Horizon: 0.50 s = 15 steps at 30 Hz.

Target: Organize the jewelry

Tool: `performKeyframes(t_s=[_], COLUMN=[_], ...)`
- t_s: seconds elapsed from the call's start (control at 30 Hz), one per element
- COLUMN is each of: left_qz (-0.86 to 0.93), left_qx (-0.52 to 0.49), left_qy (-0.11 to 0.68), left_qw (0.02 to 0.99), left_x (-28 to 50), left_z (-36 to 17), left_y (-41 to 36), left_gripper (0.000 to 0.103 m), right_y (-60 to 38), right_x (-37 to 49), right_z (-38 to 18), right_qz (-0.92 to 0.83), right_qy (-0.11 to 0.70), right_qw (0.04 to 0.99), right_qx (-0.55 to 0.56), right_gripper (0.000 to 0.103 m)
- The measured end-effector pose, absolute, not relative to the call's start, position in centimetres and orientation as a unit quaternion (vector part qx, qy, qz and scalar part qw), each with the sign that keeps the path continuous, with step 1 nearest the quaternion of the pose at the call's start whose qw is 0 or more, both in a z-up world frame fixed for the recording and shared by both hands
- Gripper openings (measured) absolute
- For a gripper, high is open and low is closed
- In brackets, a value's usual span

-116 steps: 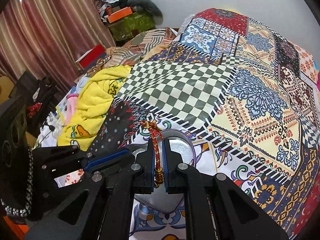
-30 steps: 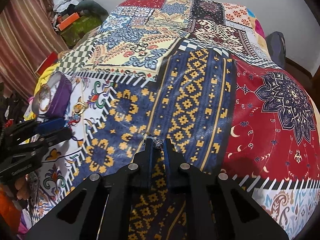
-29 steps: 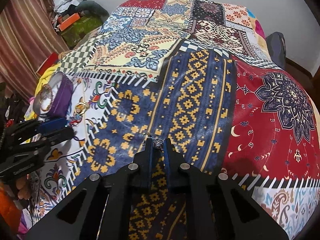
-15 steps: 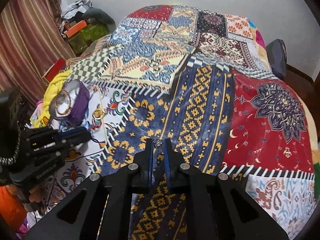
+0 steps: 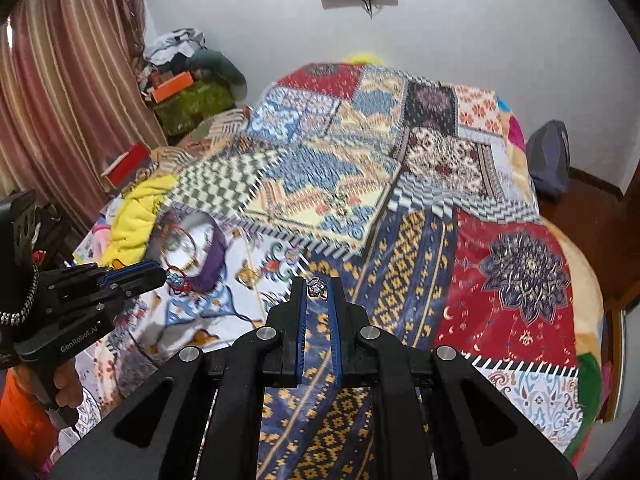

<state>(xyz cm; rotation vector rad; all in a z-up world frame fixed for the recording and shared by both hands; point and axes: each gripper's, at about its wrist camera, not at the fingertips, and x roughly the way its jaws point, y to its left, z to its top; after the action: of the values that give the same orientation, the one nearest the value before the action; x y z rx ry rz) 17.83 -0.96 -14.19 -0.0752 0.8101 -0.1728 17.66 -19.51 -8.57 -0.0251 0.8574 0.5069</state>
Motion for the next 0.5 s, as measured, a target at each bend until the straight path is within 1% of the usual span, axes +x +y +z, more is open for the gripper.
performKeyframes(t_s=[0.17,0.5], left_qz=[-0.054,-0.018], left_qx=[-0.036,-0.047], left_qy=[0.368,0.347], left_qw=[0.927,0.936], left_x=[17.0,16.1], left_z=[-12.4,-11.3], left_y=[1.1,5.1], left_gripper=[0.007,0.007], right_y=[-18.1,-14.4], right_x=[17.1,16.7], right_z=[-6.9,-5.4], right_qz=[0.255,0.29], right_qy=[0.39,0.369], right_qw=[0.885,0.883], right_qx=[-0.013,-0.023], right_gripper=[0.009,0.009])
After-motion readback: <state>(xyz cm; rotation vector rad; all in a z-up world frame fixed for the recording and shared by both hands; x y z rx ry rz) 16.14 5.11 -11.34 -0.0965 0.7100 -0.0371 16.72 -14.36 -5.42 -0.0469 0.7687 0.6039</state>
